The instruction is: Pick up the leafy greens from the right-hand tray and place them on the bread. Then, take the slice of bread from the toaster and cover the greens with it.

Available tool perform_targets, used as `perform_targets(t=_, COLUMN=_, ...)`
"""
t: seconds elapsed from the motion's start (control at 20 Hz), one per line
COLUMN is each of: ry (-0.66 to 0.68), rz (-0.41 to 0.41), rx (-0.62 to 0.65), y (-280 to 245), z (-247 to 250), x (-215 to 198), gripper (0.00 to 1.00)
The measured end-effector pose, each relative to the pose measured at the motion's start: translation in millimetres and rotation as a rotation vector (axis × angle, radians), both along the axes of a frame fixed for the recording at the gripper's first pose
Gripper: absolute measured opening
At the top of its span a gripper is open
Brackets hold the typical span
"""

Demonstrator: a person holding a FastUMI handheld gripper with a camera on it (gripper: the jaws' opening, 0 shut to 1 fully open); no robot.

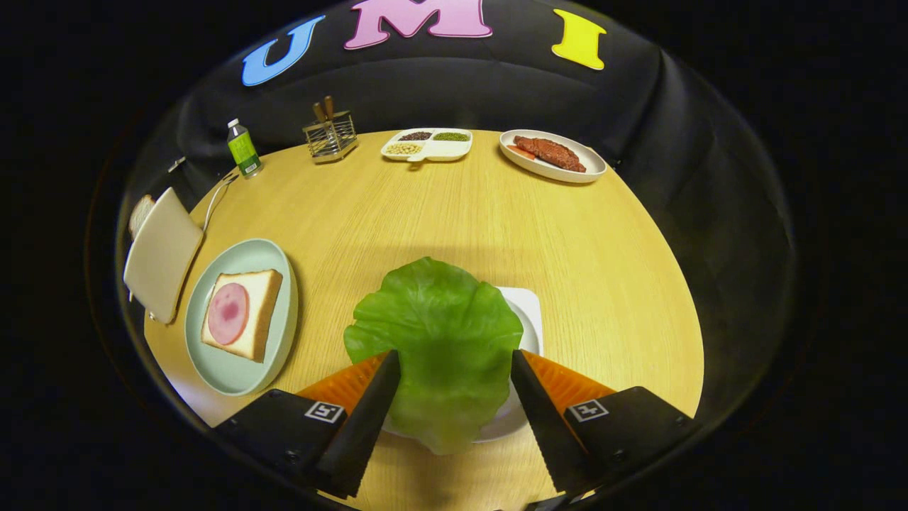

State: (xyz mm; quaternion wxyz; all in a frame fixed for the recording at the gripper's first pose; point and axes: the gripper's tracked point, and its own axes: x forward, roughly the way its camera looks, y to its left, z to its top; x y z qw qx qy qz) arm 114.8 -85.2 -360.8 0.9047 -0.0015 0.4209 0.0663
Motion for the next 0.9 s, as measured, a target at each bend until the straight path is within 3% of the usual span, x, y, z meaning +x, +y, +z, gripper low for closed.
perform_targets(t=0.3, ry=0.027, rz=0.037, rx=0.043, y=7, z=-9, x=1, gripper=0.78)
perform_targets(t=0.35, ry=0.022, rz=0.051, rx=0.036, y=7, z=-8, x=2, gripper=0.67)
perform_targets(t=0.45, ry=0.02, rz=0.089, rx=0.037, y=13, z=-7, x=-1, gripper=0.64)
perform_targets(t=0.6, ry=0.007, rz=0.122, rx=0.036, y=18, z=-8, x=-2, gripper=0.36)
perform_targets(t=0.65, ry=0.005, rz=0.126, rx=0.038, y=20, z=-7, x=-1, gripper=0.19)
perform_targets(t=0.75, ry=0.014, rz=0.129, rx=0.045, y=19, z=-8, x=-1, gripper=0.1)
perform_targets(t=0.9, ry=0.04, rz=0.116, rx=0.083, y=20, z=-8, x=0, gripper=0.07)
